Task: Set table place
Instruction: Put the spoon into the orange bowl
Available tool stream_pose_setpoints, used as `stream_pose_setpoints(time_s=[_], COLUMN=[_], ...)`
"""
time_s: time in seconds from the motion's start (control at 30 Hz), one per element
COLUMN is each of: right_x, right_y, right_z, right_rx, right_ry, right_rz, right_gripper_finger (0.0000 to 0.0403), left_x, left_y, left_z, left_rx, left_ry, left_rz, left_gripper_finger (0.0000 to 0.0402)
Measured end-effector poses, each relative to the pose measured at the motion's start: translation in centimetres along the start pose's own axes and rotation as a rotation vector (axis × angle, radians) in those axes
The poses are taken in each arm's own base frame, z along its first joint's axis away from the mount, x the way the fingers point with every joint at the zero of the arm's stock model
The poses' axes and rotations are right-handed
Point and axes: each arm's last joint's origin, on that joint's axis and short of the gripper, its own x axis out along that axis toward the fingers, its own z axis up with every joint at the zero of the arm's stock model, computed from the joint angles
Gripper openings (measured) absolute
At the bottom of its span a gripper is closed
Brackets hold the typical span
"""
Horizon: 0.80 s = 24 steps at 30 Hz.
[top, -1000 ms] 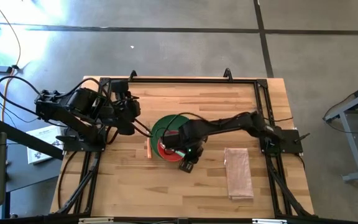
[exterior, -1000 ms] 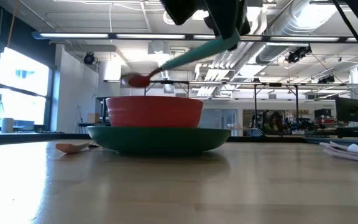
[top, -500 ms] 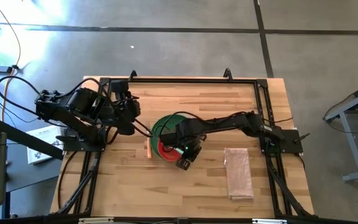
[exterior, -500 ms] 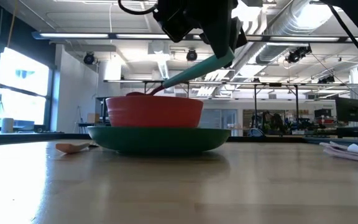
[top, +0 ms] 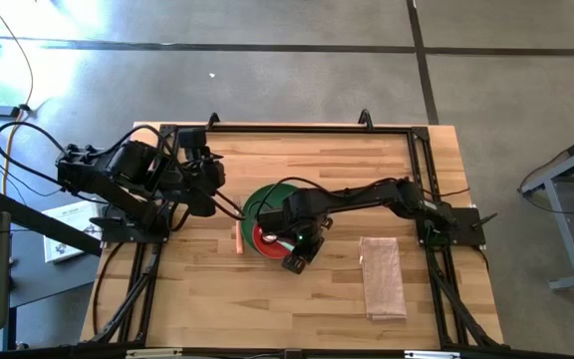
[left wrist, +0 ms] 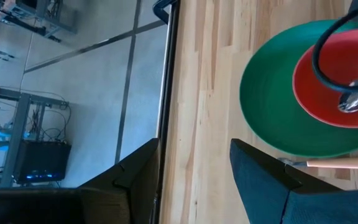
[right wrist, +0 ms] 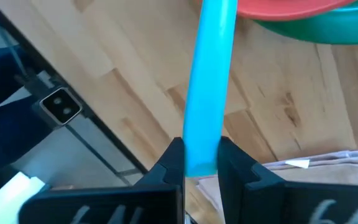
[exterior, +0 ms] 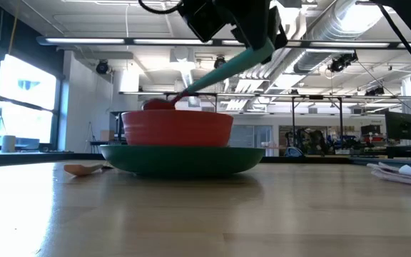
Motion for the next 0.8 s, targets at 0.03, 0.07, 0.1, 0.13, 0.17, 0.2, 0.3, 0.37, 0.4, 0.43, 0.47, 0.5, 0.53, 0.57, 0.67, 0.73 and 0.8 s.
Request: stream_pose_setpoints(time_s=[0.03,0.07,0.1,0.13,0.17,0.2,0.3,0.37,0.4,0.43,0.47,0.5,0.53,0.57,0.67,0.73,0.8], right_x=[-0.2,-0.4,-0.6,-0.9,-1.2,-1.4,-2.1,-2.1,-1.9,-1.6,-1.0,-0.2,0.8,1.7,4.2,5.1,5.3], right_y=[0.0,0.1,0.1,0.1,0.1,0.1,-0.2,-0.5,-0.6,-0.8,-1.0,-1.3,-1.7,-2.1,-3.3,-3.9,-4.2], right_z=[-0.1,-0.3,-0.4,-0.6,-0.8,-0.9,-1.0,-0.7,-0.6,-0.5,-0.4,-0.4,-0.4,-0.4,-0.7,-1.0,-1.3], right_rx=[-0.002,-0.005,-0.007,-0.008,-0.001,0.009,0.035,0.043,0.047,0.054,0.064,0.077,0.089,0.095,0.125,0.145,0.156], right_ry=[-0.002,-0.002,-0.002,-0.002,-0.004,-0.007,-0.025,-0.044,-0.043,-0.034,-0.015,0.014,0.049,0.087,0.194,0.231,0.243], right_rz=[0.005,0.015,0.023,0.031,0.040,0.048,0.051,0.027,0.019,0.010,-0.003,-0.020,-0.041,-0.057,-0.093,-0.118,-0.122], right_gripper_finger=[0.0025,0.0025,0.0025,0.0025,0.0025,0.0025,0.0025,0.0025,0.0025,0.0025,0.0025,0.0025,0.0025,0.0025,0.0025,0.0025,0.0025], left_x=[0.0,0.0,0.0,0.0,0.0,0.0,0.0,0.0,0.0,0.0,0.0,0.0,0.0,0.0,0.0,0.0,0.0], left_y=[0.0,0.0,0.0,0.0,0.0,0.0,0.0,0.0,0.0,0.0,0.0,0.0,0.0,0.0,0.0,0.0,0.0], left_z=[0.0,0.0,0.0,0.0,0.0,0.0,0.0,0.0,0.0,0.0,0.0,0.0,0.0,0.0,0.0,0.0,0.0], left_rx=[0.006,0.011,0.011,0.011,0.011,0.012,0.011,0.011,0.011,0.012,0.011,0.012,0.012,0.012,0.014,0.014,0.015], left_ry=[0.000,0.000,0.000,0.000,0.000,0.000,0.000,0.000,0.000,0.000,0.000,0.000,0.001,0.000,0.000,0.000,0.001], left_rz=[0.000,0.000,0.000,0.000,0.000,0.000,0.000,0.000,0.000,0.000,0.001,0.000,0.000,0.000,0.000,0.000,0.000], left_gripper_finger=[0.0184,0.0184,0.0184,0.0184,0.0184,0.0184,0.0184,0.0184,0.0184,0.0184,0.0184,0.0184,0.0184,0.0184,0.0184,0.0184,0.0184])
